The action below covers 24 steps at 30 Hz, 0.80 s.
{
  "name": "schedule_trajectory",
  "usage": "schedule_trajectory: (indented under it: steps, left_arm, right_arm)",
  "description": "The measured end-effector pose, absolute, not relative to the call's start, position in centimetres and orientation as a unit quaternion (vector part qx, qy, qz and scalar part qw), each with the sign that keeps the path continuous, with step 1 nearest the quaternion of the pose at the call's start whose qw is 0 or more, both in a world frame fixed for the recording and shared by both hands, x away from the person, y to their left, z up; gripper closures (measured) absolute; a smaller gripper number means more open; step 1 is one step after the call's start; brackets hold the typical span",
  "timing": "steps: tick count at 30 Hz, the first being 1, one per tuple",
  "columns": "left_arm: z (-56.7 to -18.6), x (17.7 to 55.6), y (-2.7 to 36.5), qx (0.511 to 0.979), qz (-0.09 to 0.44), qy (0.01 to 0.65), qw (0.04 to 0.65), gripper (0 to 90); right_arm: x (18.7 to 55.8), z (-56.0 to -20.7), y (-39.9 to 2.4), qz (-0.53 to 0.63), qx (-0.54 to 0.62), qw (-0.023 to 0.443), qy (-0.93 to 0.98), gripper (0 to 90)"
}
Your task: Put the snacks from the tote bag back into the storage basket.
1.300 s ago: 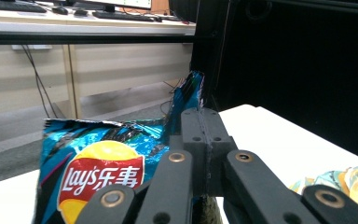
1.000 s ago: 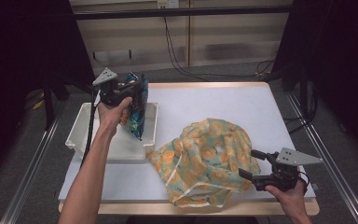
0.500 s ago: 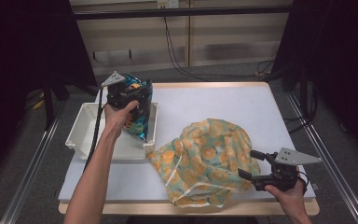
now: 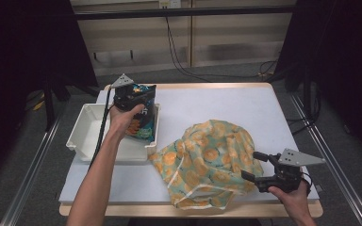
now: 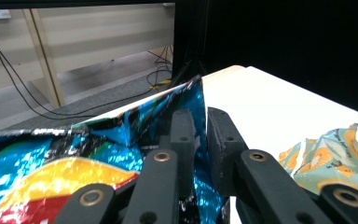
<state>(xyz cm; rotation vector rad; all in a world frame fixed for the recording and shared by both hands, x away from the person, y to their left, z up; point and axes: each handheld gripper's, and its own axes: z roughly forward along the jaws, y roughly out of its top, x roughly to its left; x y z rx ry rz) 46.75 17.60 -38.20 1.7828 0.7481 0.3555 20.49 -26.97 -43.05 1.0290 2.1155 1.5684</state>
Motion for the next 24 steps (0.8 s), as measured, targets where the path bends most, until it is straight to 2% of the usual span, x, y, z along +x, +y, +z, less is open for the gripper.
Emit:
schedule_trajectory:
  steps: [7, 10, 12, 14, 18, 21, 24]
  left_arm:
    - [-38.3, 46.9, 17.7, 0.758, 0.152, 0.318, 0.549, 78.5]
    - [-38.2, 46.9, 17.9, 0.758, 0.146, 0.317, 0.551, 70.6]
    - [-38.0, 46.8, 18.2, 0.757, 0.145, 0.320, 0.551, 68.8]
    - [-37.5, 46.4, 18.6, 0.756, 0.141, 0.318, 0.555, 61.9]
    - [-36.6, 45.4, 19.8, 0.747, 0.143, 0.317, 0.567, 57.2]
    - [-36.4, 44.1, 20.6, 0.749, 0.141, 0.309, 0.568, 61.4]
    - [-36.7, 42.8, 21.4, 0.753, 0.139, 0.308, 0.565, 72.2]
  right_arm:
    - [20.4, -43.0, -27.0, 0.547, 0.359, 0.158, 0.739, 15.8]
    - [20.5, -43.0, -27.1, 0.548, 0.359, 0.157, 0.739, 15.8]
    - [20.4, -43.0, -27.0, 0.547, 0.358, 0.157, 0.740, 15.8]
    - [20.4, -43.0, -27.0, 0.548, 0.357, 0.157, 0.740, 15.7]
    - [20.4, -43.0, -26.9, 0.547, 0.356, 0.157, 0.741, 15.8]
    - [20.4, -43.0, -26.9, 0.547, 0.357, 0.158, 0.741, 15.7]
    - [20.4, -42.9, -26.9, 0.547, 0.356, 0.159, 0.740, 15.7]
